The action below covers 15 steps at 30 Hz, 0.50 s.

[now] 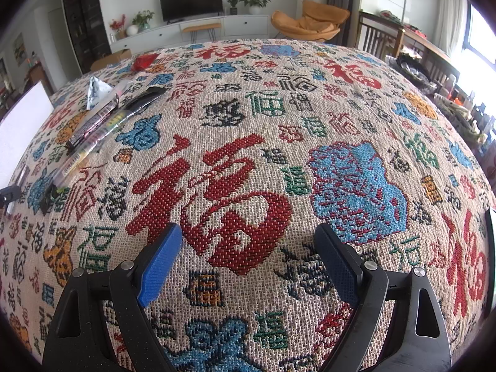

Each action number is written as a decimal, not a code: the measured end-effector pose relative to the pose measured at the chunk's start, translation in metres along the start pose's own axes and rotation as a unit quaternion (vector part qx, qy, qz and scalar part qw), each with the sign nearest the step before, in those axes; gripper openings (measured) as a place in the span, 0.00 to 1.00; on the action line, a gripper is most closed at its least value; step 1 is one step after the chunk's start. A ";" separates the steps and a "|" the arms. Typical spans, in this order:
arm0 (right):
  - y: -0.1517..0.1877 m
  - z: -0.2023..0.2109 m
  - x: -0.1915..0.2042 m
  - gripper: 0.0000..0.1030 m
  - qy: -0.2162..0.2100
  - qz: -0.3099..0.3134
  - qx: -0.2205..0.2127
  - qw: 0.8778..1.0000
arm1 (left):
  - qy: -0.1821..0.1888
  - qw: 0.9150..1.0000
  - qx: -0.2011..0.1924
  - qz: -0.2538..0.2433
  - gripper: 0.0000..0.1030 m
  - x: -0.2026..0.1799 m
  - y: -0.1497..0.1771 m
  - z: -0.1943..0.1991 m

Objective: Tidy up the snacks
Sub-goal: 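Move the left tool to the brown wrapped roll while the right tool approaches the clear candy tube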

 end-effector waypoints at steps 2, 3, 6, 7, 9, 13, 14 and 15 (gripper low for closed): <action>0.000 0.000 0.000 0.87 0.000 0.000 0.000 1.000 | 0.014 1.000 -0.014 0.014 0.58 0.004 0.000 0.000; 0.000 0.000 0.000 0.87 0.000 0.000 0.000 1.000 | 0.006 1.000 -0.013 0.017 0.80 0.005 0.000 -0.002; 0.000 0.000 0.000 0.87 0.000 0.000 0.000 1.000 | -0.019 1.000 -0.011 -0.008 0.88 0.001 0.003 -0.009; 0.000 0.000 0.000 0.87 0.000 0.000 0.000 1.000 | -0.027 0.999 -0.016 -0.019 0.90 -0.002 0.004 -0.009; 0.000 0.000 0.000 0.87 0.000 0.000 0.000 1.000 | -0.025 0.999 -0.016 -0.013 0.95 0.000 0.004 -0.010; 0.000 0.000 0.000 0.87 0.000 0.000 0.000 1.000 | -0.030 0.999 -0.011 -0.005 1.00 0.003 0.002 -0.013; 0.000 0.000 0.000 0.87 0.000 0.000 0.000 1.000 | -0.030 0.999 -0.011 -0.005 1.00 0.003 0.002 -0.013; 0.000 -0.001 0.000 0.87 0.001 0.000 0.000 1.000 | -0.030 0.999 -0.011 -0.005 1.00 0.003 0.002 -0.013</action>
Point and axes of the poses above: each gripper's, at about its wrist camera, not at the fingertips, and z roughly against the way its jaws point, x to its left, y to its underside, the point moved 4 cm from there along -z, roughly the way its jaws point, and after that the axes turned 9 degrees about x, right-handed, at the moved point
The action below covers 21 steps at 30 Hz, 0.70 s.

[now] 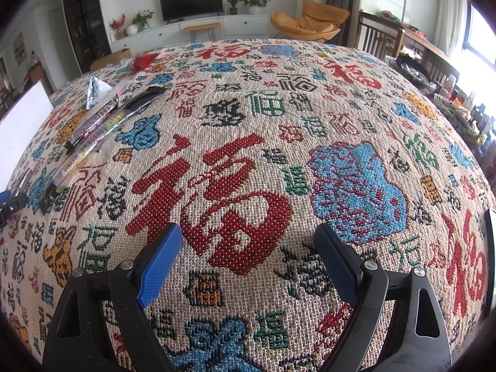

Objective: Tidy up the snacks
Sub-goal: 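Move the left tool to the brown wrapped roll while the right tool approaches the clear candy tube, then grasp the brown roll with the left tool while the right tool grasps the clear candy tube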

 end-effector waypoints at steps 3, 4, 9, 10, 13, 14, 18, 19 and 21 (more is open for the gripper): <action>-0.001 -0.001 0.001 0.89 0.003 0.001 0.002 1.000 | 0.000 1.000 0.000 0.000 1.00 0.000 0.000 0.000; -0.002 -0.001 0.002 0.89 0.002 0.000 0.003 1.000 | 0.000 1.000 0.000 0.000 1.00 0.000 0.000 0.000; -0.029 0.004 0.034 0.86 -0.082 -0.030 0.032 0.996 | 0.000 1.000 0.000 0.000 1.00 0.000 0.000 0.000; -0.037 0.006 0.051 0.86 -0.107 -0.026 0.033 0.993 | 0.000 1.000 0.000 0.000 1.00 0.000 0.000 0.000; -0.063 -0.003 0.104 0.86 -0.151 -0.011 0.055 0.987 | 0.000 1.000 0.000 0.000 1.00 0.000 0.000 0.000; -0.070 -0.010 0.122 0.86 -0.150 0.000 0.068 0.986 | 0.000 1.000 0.000 0.000 1.00 0.000 0.000 0.000; -0.079 -0.038 0.179 0.87 -0.114 0.044 0.103 0.987 | 0.001 1.000 0.000 0.000 1.00 0.001 0.000 0.000; -0.078 -0.041 0.185 0.86 -0.086 0.064 0.096 0.990 | 0.000 1.000 0.000 0.000 1.00 0.001 0.000 0.000; -0.075 -0.044 0.192 0.75 -0.039 0.108 0.087 0.990 | 0.001 1.000 0.000 0.000 1.00 0.001 0.000 0.000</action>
Point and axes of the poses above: each gripper's, at about its wrist camera, not at the fingertips, and z roughly against the way its jaws point, x to its left, y to its underside, the point moved 4 cm from there along -z, roughly the way its jaws point, and after that the axes turned 9 degrees about x, right-handed, at the moved point
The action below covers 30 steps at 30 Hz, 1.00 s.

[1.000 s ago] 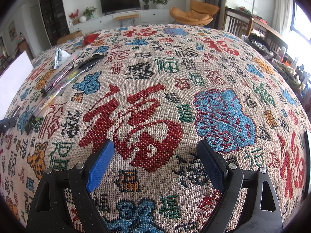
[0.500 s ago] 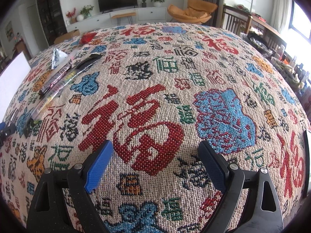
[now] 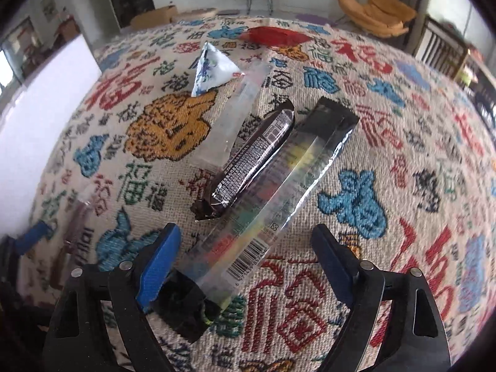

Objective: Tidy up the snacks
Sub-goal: 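Grasp the brown roll with the left tool while the right tool grasps the clear candy tube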

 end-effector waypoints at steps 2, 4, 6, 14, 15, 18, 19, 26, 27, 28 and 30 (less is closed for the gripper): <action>0.006 0.008 -0.007 0.41 -0.003 0.011 -0.011 1.000 | 0.000 1.000 0.000 0.000 1.00 0.000 0.000 0.000; 0.017 0.015 -0.026 0.27 -0.008 0.012 0.007 1.000 | 0.000 1.000 0.000 0.000 1.00 0.000 0.000 0.000; 0.031 0.022 -0.047 0.25 -0.010 0.014 0.023 1.000 | 0.000 1.000 0.000 0.000 1.00 0.000 0.000 0.000; 0.053 0.051 -0.096 0.61 -0.042 0.017 0.082 0.996 | 0.037 0.998 0.054 -0.013 1.00 0.003 -0.010 0.000; 0.046 0.052 -0.097 0.61 -0.036 0.019 0.079 0.996 | 0.064 0.996 0.069 -0.003 1.00 0.006 -0.013 0.003; 0.030 0.040 -0.098 0.61 -0.042 -0.001 0.107 0.993 | 0.144 0.984 0.083 0.060 1.00 0.022 -0.022 0.015; 0.026 0.032 -0.097 0.61 -0.046 -0.004 0.122 0.991 | 0.145 0.983 0.087 0.070 1.00 0.025 -0.022 0.017; 0.031 0.015 -0.086 0.46 -0.012 0.017 0.143 0.989 | 0.050 0.994 0.100 -0.009 0.86 -0.004 -0.013 0.004; 0.034 0.018 -0.087 0.28 -0.013 0.020 0.142 0.990 | 0.021 0.996 0.086 -0.029 0.62 -0.010 -0.012 0.006; 0.039 0.021 -0.089 0.21 -0.011 0.024 0.142 0.990 | 0.016 0.996 0.071 -0.043 0.22 -0.013 -0.012 0.010; 0.047 0.028 -0.095 0.17 -0.008 0.031 0.142 0.989 | 0.050 0.996 0.064 -0.039 0.18 -0.017 -0.012 0.015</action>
Point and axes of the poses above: each gripper's, at about its wrist camera, not at the fingertips, and z roughly against the way its jaws point, x to its left, y to its underside, the point moved 4 cm from there along -z, roughly the way its jaws point, and after that the axes turned 9 degrees about x, right-handed, at the moved point
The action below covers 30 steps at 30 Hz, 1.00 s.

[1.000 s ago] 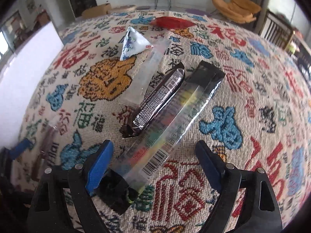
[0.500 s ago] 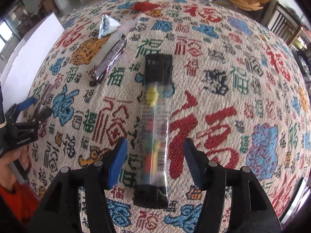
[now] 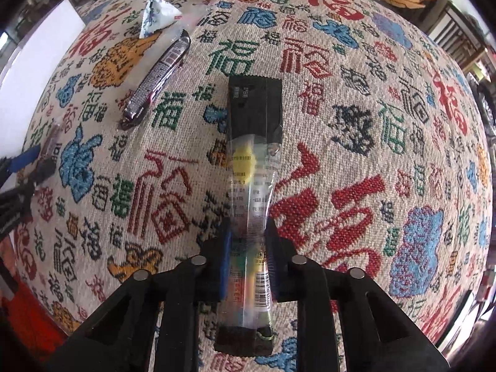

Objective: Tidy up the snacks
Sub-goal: 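Grasp the brown roll with the left tool while the right tool grasps the clear candy tube, then carry both snacks into the white box and open both tools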

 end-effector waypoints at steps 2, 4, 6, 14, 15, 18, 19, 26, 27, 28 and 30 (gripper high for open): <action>0.011 0.013 -0.009 0.16 0.004 -0.001 -0.013 1.000 | 0.046 0.999 -0.023 0.011 0.18 -0.001 0.004 0.012; 0.018 0.033 -0.013 0.16 -0.014 -0.007 -0.037 0.999 | 0.087 0.995 -0.046 0.027 0.18 -0.001 0.011 0.032; 0.020 0.060 -0.009 0.16 -0.042 -0.010 -0.064 0.997 | 0.134 0.987 -0.071 0.044 0.18 0.001 0.018 0.060; -0.029 0.195 0.140 0.16 -0.169 0.091 -0.166 0.967 | 0.211 0.949 -0.200 0.124 0.18 0.078 0.045 0.220; -0.035 0.209 0.168 0.16 -0.186 0.110 -0.173 0.961 | 0.195 0.948 -0.214 0.131 0.18 0.094 0.050 0.239; -0.048 0.232 0.254 0.16 -0.239 0.157 -0.178 0.942 | 0.131 0.948 -0.241 0.163 0.18 0.150 0.066 0.278; -0.050 0.235 0.282 0.16 -0.254 0.170 -0.175 0.936 | 0.099 0.948 -0.246 0.178 0.18 0.171 0.072 0.284; -0.045 0.187 0.410 0.52 -0.301 0.218 -0.124 0.920 | -0.092 0.936 -0.181 0.288 0.78 0.286 0.108 0.240; -0.044 0.180 0.406 0.54 -0.295 0.215 -0.129 0.922 | -0.095 0.934 -0.172 0.297 0.78 0.290 0.113 0.233; -0.043 0.175 0.399 0.54 -0.288 0.214 -0.137 0.923 | -0.090 0.934 -0.172 0.301 0.78 0.291 0.117 0.226; -0.042 0.168 0.367 0.60 -0.259 0.214 -0.160 0.928 | -0.076 0.934 -0.174 0.301 0.78 0.282 0.118 0.214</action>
Point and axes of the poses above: each gripper's, at about its wrist camera, not at the fingertips, and z roughly against the way its jaws point, x to its left, y to its underside, the point moved 4 cm from there along -z, roughly the way its jaws point, and after that the axes turned 9 degrees about x, right-handed, at the moved point
